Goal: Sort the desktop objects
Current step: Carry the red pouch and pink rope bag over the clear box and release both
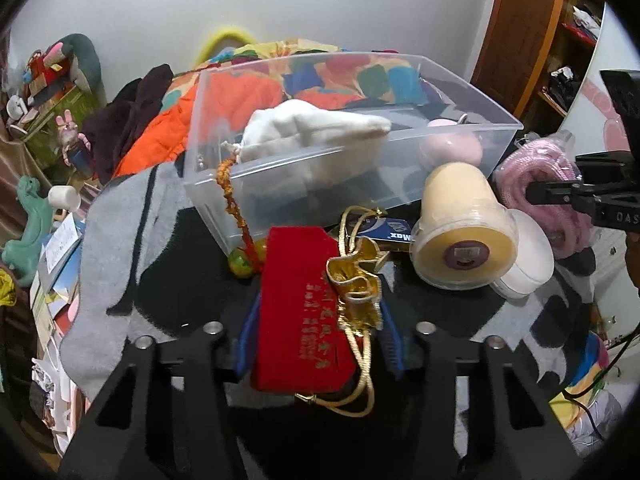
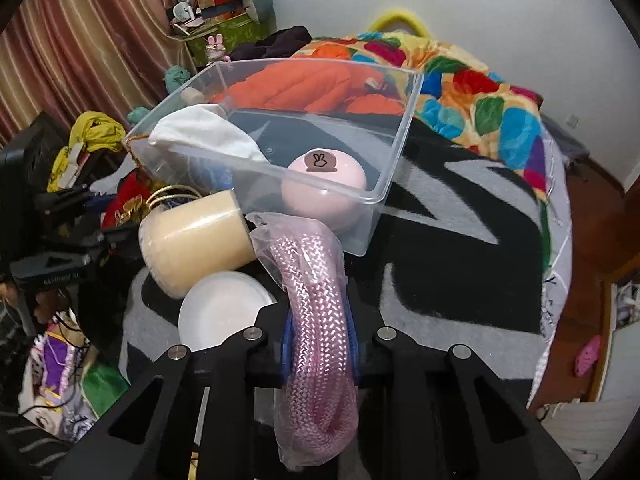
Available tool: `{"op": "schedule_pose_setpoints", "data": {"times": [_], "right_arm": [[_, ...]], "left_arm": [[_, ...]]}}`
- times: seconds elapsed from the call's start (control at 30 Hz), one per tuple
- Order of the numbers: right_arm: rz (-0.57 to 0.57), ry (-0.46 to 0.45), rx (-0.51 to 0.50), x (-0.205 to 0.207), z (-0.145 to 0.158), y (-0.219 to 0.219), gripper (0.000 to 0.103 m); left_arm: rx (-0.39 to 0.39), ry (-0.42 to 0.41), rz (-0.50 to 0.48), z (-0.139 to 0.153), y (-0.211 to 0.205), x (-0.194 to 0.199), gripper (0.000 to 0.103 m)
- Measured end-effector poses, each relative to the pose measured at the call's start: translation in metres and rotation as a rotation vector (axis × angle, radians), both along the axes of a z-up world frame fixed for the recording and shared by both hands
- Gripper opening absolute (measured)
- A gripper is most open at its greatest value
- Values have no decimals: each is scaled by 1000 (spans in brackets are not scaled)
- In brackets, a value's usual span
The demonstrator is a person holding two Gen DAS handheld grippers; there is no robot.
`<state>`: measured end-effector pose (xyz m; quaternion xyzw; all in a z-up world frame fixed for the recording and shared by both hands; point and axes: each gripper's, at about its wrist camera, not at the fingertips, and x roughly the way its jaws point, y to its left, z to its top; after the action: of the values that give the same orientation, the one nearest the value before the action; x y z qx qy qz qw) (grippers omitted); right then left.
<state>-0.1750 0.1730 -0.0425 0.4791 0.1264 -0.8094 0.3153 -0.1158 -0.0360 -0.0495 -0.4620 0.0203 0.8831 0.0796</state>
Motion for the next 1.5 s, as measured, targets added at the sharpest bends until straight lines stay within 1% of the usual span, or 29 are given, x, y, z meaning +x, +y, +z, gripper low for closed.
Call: {"op": "schedule_pose_setpoints", "data": {"times": [0.07, 0.13, 0.2, 0.3, 0.4, 0.53, 0.6, 0.7, 0.77, 0.97, 1.13, 1.27, 1.33, 1.5], "right_arm": [[7, 32, 15, 8, 4, -1, 18], [15, 58, 15, 14, 11, -1, 18], [25, 75, 4, 20, 19, -1, 18], [33, 84, -7, 26, 29, -1, 18], [17, 68, -26, 25, 36, 0, 18], [-5, 82, -48, 22, 47, 1, 18], [-8, 81, -65, 21, 53, 0, 18], [-13, 106, -73, 19, 64, -5, 18], [-15, 120, -85, 15, 71, -8, 18], [-19, 143, -111, 2, 88, -21, 18], [-28, 160, -137, -10, 97, -34, 18], [-40, 176, -146, -21, 100, -45, 18], [-55, 188, -151, -27, 99, -50, 18], [-84, 171, -173, -46, 90, -65, 18]], "left_arm": [[12, -1, 0, 3, -2, 1, 41], [21, 5, 10, 6, -4, 2, 39], [12, 17, 18, 10, -7, 4, 37], [-51, 74, 61, 20, -8, 13, 37], [-51, 105, 64, 31, -9, 20, 37], [-41, 153, 57, 49, -15, 24, 36], [-39, 167, 64, 56, -16, 24, 36], [-20, 182, 71, 67, -20, 23, 37], [3, 185, 76, 73, -25, 18, 37], [19, 221, 92, 89, -30, 6, 37], [24, 235, 101, 96, -31, -8, 37], [28, 248, 113, 97, -33, -21, 37], [42, 248, 119, 97, -34, -28, 37], [74, 257, 139, 94, -37, -47, 37]]}}
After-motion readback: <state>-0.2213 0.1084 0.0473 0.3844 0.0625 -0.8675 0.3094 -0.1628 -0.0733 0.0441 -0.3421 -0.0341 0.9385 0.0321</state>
